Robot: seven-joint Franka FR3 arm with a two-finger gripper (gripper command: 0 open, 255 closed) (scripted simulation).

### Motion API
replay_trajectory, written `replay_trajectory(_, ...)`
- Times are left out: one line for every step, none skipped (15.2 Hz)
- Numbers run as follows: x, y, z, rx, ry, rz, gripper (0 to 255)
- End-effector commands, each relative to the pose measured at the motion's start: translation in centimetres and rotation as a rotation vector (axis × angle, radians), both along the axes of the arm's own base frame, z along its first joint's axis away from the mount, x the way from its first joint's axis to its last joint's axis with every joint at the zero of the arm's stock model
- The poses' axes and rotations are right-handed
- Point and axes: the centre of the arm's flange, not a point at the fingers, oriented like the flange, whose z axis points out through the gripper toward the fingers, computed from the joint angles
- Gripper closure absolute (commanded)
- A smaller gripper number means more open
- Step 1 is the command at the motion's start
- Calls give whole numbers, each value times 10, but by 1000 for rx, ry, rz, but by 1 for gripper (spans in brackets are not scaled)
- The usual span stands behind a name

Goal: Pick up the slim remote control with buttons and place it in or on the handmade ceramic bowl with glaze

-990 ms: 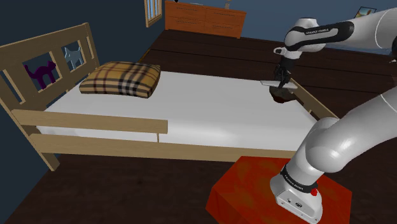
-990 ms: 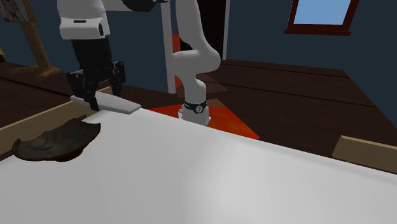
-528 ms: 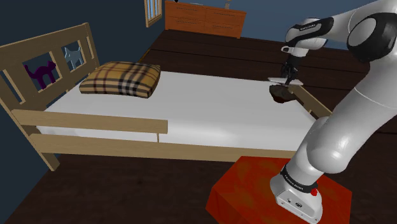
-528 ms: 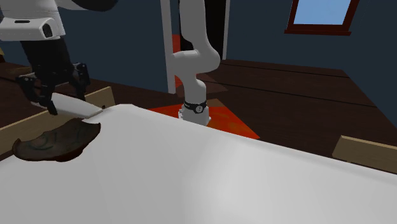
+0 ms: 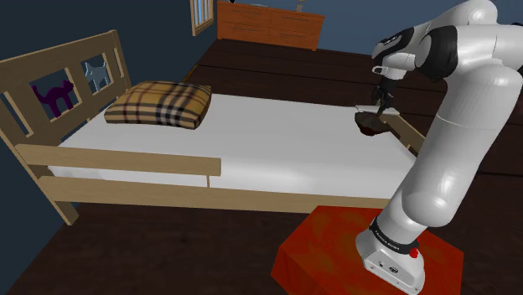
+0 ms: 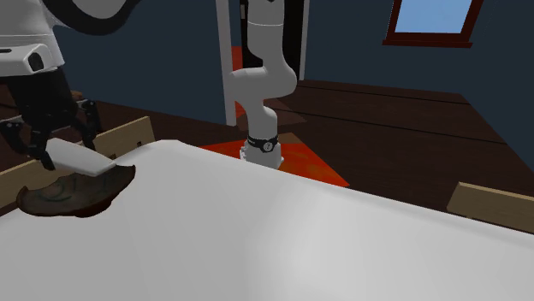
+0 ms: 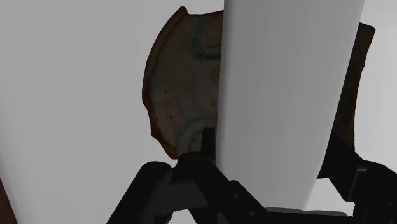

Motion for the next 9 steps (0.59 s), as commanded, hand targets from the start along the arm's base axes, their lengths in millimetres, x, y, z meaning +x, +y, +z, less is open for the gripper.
replay_trajectory(0,-1,-10,-1,-1,0,255)
replay_trajectory(0,-1,-16,-1,-1,0,255)
replay_trajectory(0,-1,-21,-1,-1,0,255)
replay_trajectory(0,-1,-26,-1,-1,0,255)
replay_trajectory(0,-1,-32,-1,-1,0,255)
replay_trajectory(0,-1,-37,-1,-1,0,255)
replay_trajectory(0,-1,-42,-1,-1,0,255)
replay_trajectory(0,-1,-46,-1,-1,0,255)
replay_trajectory(0,-1,-46,-1,-1,0,255)
